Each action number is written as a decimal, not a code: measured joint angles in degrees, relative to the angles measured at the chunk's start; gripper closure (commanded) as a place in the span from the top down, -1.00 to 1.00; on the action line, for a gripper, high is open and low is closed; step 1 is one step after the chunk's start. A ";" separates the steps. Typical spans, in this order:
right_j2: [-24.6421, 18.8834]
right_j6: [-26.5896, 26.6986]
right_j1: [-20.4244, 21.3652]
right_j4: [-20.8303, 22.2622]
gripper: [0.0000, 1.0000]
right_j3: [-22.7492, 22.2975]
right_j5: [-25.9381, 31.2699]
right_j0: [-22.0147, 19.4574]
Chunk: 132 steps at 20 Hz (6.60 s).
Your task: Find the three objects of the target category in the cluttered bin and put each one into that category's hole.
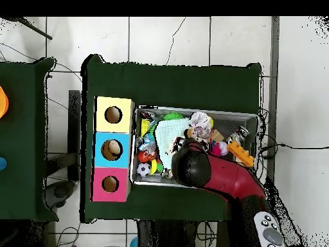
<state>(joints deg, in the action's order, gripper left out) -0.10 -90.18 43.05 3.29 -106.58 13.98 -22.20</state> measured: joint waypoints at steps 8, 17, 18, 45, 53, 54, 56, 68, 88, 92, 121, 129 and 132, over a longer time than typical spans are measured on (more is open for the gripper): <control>1.38 -0.05 -2.09 -2.49 -1.00 -1.63 -0.18 1.15; 1.82 -0.14 -3.47 -6.11 -1.00 -2.01 -0.19 4.47; 1.85 -0.15 -3.53 -6.48 -1.00 -2.01 -0.19 4.80; 2.53 -0.16 -4.03 -8.33 1.00 -2.05 -0.19 3.80; 2.53 -0.16 -4.07 -8.33 1.00 -2.05 -0.19 3.03; 2.53 -0.16 -4.08 -8.33 1.00 -2.05 -0.19 3.03; 2.53 -0.16 -4.08 -8.33 1.00 -2.05 -0.19 3.03; 2.48 -0.16 -4.09 -8.33 1.00 -2.05 -0.19 3.12; 2.46 -0.16 -4.38 -8.87 1.00 -2.05 -0.19 6.25; 2.46 -0.16 -4.95 -8.87 1.00 -2.05 -0.22 6.16; 2.14 -0.16 -10.19 -8.89 -1.00 -2.02 -6.92 3.79; 3.38 -0.16 -5.43 -8.99 -1.00 -2.04 -2.41 6.64; 4.24 -0.16 -2.36 -9.25 -1.00 -2.05 2.00 8.43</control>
<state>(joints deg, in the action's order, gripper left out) 4.14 -90.35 40.68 -5.95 -108.63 15.98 -13.76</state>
